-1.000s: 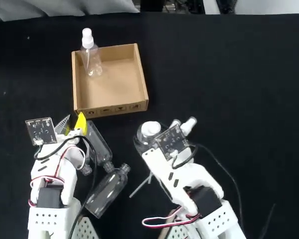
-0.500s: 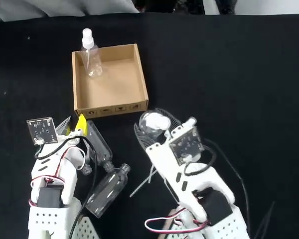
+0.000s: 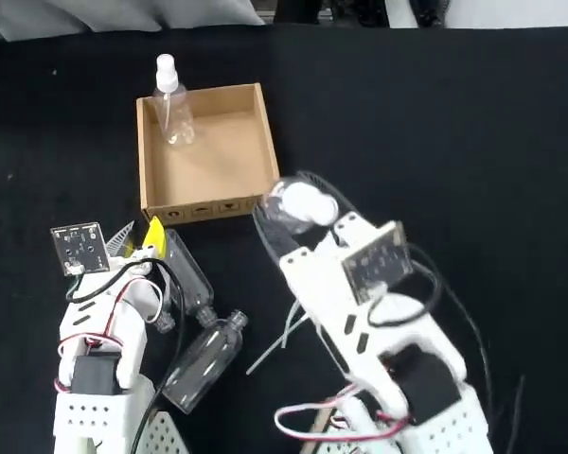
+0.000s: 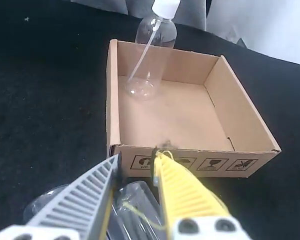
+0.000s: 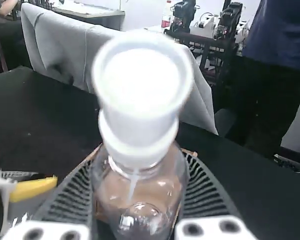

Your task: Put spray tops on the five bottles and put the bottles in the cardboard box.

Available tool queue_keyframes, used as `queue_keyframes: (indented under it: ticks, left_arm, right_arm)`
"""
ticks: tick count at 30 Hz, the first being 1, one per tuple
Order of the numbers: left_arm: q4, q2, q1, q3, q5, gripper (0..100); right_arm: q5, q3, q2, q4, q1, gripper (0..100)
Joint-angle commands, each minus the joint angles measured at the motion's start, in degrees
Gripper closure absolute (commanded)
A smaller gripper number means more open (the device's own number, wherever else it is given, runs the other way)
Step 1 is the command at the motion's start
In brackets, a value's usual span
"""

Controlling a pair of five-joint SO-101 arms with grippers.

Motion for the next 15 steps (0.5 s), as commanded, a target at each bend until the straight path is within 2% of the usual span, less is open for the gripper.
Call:
queue_keyframes:
  ticks: [1, 7, 15]
  left_arm:
    - [0.26, -0.44, -0.75, 1.45, -0.7, 89]
    - [0.35, -0.44, -0.75, 1.45, -0.7, 89]
    - [0.35, -0.44, -0.75, 1.45, -0.7, 89]
  right_arm:
    - [-0.18, -5.49, 7.43, -5.54, 1.23, 95.3]
    - [-0.62, -7.52, 17.36, -10.64, 1.14, 95.3]
    - [-0.62, -11.65, 25.27, -11.25, 1.05, 95.1]
